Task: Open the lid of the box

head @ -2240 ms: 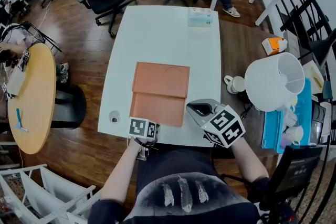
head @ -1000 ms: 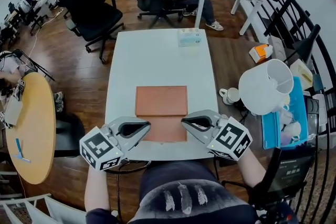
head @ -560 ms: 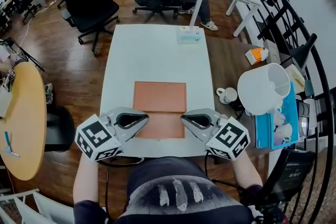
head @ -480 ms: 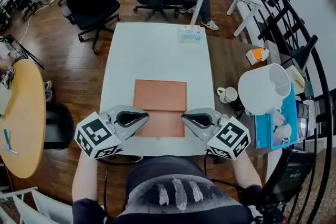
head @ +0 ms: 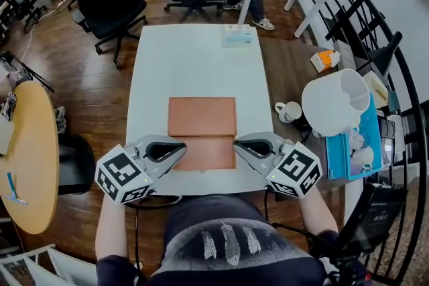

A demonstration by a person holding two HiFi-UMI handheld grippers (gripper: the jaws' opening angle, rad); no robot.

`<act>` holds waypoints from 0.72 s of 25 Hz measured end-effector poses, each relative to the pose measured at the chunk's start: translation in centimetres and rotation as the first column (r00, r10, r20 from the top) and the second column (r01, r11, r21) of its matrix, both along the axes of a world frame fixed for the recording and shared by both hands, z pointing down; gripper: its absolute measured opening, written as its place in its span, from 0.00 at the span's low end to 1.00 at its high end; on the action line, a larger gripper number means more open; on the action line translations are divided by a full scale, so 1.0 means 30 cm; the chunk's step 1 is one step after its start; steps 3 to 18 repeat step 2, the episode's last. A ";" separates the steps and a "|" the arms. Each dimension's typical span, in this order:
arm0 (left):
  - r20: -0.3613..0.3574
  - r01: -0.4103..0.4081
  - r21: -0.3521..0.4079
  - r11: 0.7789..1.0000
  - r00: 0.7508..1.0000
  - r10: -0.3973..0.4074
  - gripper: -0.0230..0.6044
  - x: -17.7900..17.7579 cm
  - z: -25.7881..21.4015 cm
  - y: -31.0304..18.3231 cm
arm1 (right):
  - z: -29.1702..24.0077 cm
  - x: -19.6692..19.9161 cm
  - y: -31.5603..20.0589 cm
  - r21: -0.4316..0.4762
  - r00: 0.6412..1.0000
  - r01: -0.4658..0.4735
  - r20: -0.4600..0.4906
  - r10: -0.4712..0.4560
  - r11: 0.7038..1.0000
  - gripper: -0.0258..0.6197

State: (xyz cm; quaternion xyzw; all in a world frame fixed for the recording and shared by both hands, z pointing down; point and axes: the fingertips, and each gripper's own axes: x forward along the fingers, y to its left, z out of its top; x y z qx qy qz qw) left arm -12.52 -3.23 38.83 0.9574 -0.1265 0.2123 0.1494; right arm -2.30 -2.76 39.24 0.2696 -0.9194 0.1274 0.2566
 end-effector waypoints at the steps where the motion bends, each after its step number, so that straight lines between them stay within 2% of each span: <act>1: 0.003 0.003 0.000 1.000 1.000 -0.003 0.06 0.002 0.000 0.004 | 0.000 0.003 0.002 0.000 1.000 0.003 -0.003 -0.003 1.000 0.04; 18: 0.005 0.006 0.001 1.000 1.000 -0.006 0.06 0.003 0.001 0.008 | -0.001 0.007 0.004 0.001 1.000 0.005 -0.005 -0.005 1.000 0.04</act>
